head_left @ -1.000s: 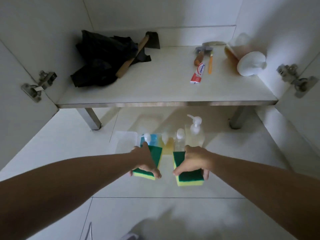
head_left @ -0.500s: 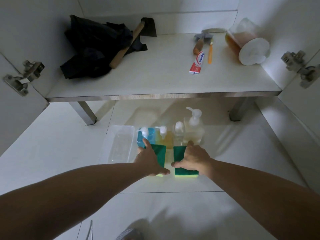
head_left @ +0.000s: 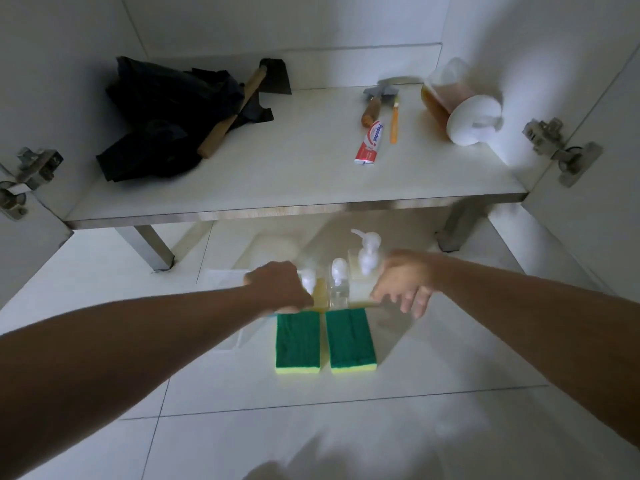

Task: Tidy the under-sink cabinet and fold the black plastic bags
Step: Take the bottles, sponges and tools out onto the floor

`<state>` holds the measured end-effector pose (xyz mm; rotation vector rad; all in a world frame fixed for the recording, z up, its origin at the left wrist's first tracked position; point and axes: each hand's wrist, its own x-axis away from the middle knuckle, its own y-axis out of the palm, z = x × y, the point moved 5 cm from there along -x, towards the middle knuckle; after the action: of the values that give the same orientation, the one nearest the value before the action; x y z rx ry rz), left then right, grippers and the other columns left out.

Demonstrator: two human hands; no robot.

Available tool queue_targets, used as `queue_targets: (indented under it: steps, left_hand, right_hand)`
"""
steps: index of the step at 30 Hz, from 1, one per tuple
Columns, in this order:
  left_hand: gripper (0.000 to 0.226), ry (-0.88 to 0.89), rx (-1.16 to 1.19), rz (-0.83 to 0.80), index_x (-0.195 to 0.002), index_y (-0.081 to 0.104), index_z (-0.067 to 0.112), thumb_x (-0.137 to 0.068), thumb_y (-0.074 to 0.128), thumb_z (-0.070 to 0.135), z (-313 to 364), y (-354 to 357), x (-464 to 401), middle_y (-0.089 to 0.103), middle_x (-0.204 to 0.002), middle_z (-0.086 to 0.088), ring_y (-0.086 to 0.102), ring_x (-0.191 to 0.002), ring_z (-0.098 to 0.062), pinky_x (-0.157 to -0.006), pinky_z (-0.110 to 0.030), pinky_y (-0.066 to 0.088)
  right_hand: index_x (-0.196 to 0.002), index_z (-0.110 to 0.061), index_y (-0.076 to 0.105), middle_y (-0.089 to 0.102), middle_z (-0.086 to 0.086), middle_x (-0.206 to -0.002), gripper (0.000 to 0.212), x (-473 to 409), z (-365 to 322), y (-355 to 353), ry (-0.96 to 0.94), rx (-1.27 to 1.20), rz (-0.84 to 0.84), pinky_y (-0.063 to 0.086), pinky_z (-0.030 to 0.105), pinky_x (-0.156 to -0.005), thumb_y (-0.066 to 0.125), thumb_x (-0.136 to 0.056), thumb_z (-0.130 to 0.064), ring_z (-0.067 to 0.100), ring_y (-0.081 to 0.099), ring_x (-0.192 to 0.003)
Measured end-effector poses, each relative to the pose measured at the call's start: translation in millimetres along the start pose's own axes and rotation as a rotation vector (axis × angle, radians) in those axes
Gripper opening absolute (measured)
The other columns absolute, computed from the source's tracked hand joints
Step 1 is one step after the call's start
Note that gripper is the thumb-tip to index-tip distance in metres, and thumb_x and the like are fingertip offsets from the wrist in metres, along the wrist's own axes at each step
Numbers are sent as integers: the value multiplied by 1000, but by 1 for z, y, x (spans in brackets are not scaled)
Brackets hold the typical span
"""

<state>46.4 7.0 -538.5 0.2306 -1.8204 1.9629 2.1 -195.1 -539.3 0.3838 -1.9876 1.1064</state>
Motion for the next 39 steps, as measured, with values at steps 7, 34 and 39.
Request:
queue_targets:
  steps: [7, 34, 39]
  left_hand:
    - [33, 55, 353, -66, -95, 60, 3, -86, 72, 32, 49, -101, -25, 63, -82, -14, 62, -61, -22, -50, -27, 51]
    - [59, 67, 480, 375, -112, 56, 7, -71, 84, 38, 156, -168, -192, 62, -99, -7, 63, -91, -22, -69, -26, 47]
    - [53, 82, 501, 335, -119, 49, 4, -78, 78, 21, 163, -169, -186, 57, -96, -9, 57, -83, -22, -63, -27, 47]
  right_hand:
    - [-109, 5, 61, 71, 16, -93, 28, 32, 26, -118, 36, -106, 173, 60, 41, -68, 68, -91, -15, 29, 69, -72]
    - [-117, -5, 61, 57, 15, -124, 29, -80, -46, -253, -243, 192, 830, 39, 30, -78, 43, -96, -16, 32, 56, -114]
    - [-105, -1, 62, 66, 18, -112, 20, -64, -32, -259, -113, 116, 1063, 41, 28, -73, 58, -86, -2, 33, 63, -109]
